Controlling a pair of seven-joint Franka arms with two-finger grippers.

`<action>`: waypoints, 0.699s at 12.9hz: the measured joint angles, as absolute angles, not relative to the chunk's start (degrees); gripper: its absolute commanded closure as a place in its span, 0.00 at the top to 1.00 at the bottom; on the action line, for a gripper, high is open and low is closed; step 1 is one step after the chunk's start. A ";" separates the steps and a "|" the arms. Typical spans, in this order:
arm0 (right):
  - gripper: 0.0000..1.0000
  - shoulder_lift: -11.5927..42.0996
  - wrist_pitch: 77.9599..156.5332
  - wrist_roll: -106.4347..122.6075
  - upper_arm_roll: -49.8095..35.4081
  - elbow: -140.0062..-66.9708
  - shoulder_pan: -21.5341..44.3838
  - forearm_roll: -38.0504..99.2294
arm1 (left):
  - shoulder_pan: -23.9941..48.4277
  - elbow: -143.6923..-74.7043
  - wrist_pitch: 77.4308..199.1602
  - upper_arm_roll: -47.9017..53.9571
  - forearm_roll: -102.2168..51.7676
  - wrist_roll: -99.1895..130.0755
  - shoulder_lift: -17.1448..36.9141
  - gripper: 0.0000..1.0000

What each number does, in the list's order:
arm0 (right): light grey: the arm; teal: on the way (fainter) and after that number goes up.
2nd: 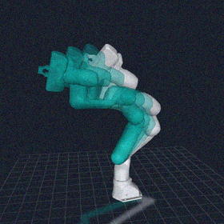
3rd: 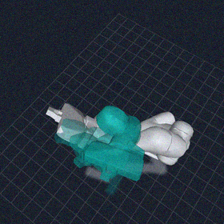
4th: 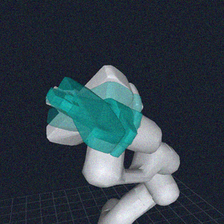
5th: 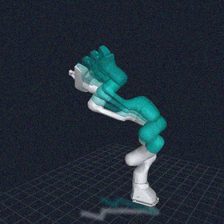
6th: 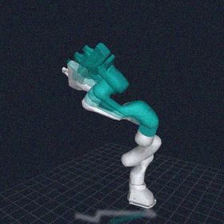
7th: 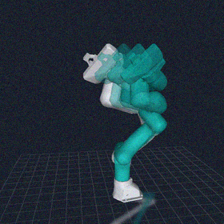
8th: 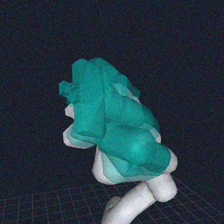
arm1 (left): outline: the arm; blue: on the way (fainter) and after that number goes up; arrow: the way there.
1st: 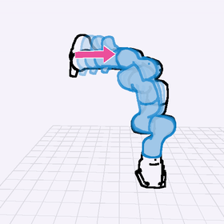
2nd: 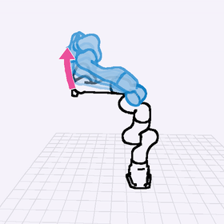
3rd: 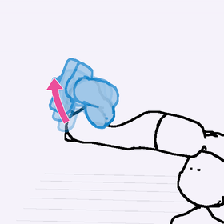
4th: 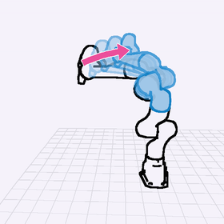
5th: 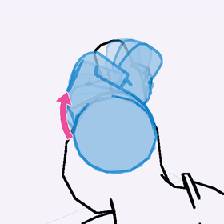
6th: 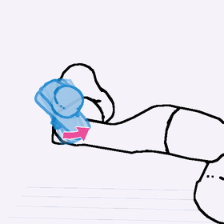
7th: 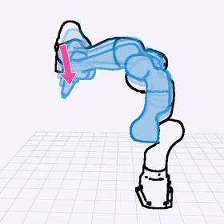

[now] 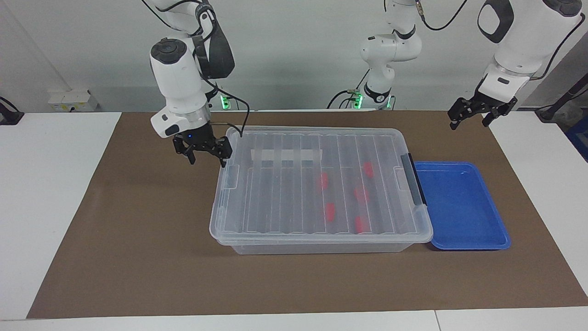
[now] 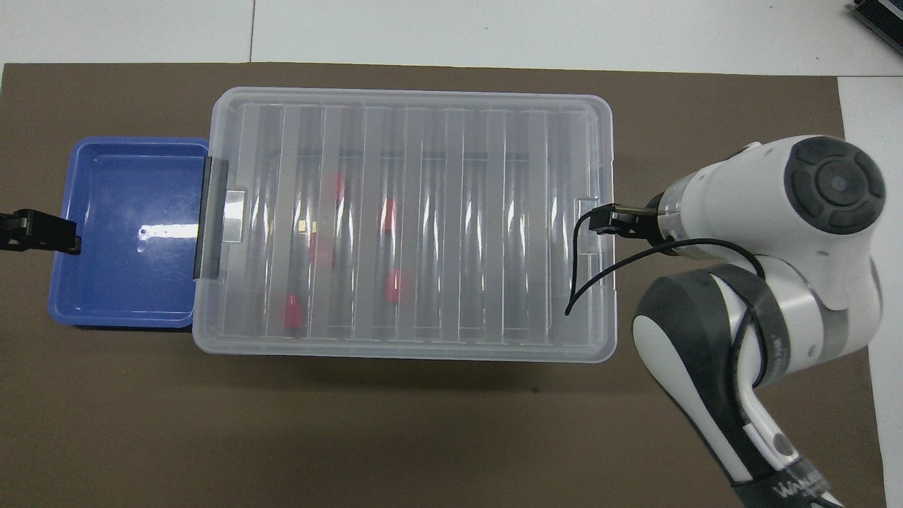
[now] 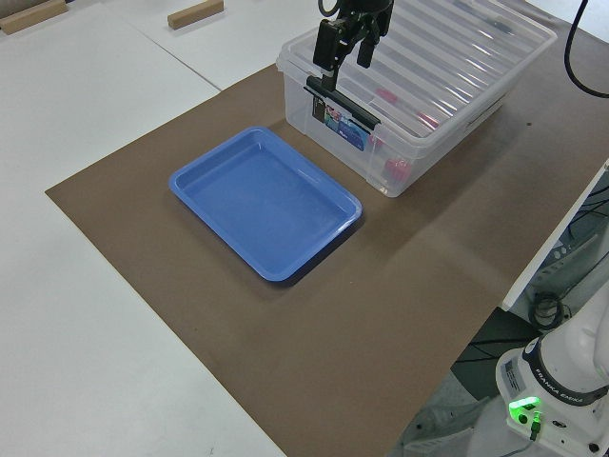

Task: Place red block in blue tray from box
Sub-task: 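Hook the lid edge with the right gripper and slide it open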

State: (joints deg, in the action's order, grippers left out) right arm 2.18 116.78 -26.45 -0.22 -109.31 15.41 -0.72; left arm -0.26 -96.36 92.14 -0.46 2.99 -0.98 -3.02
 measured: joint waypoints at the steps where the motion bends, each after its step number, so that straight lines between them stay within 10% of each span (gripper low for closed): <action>1: 0.99 2.16 117.18 -27.18 -0.23 -110.51 16.29 -0.81 | -0.26 -96.36 92.14 -0.46 2.99 -0.98 -3.02 1.00; 9: 0.97 0.24 116.84 -18.84 0.07 -114.21 12.93 -3.54 | -0.26 -96.36 92.14 -0.46 2.99 -0.98 -3.02 1.00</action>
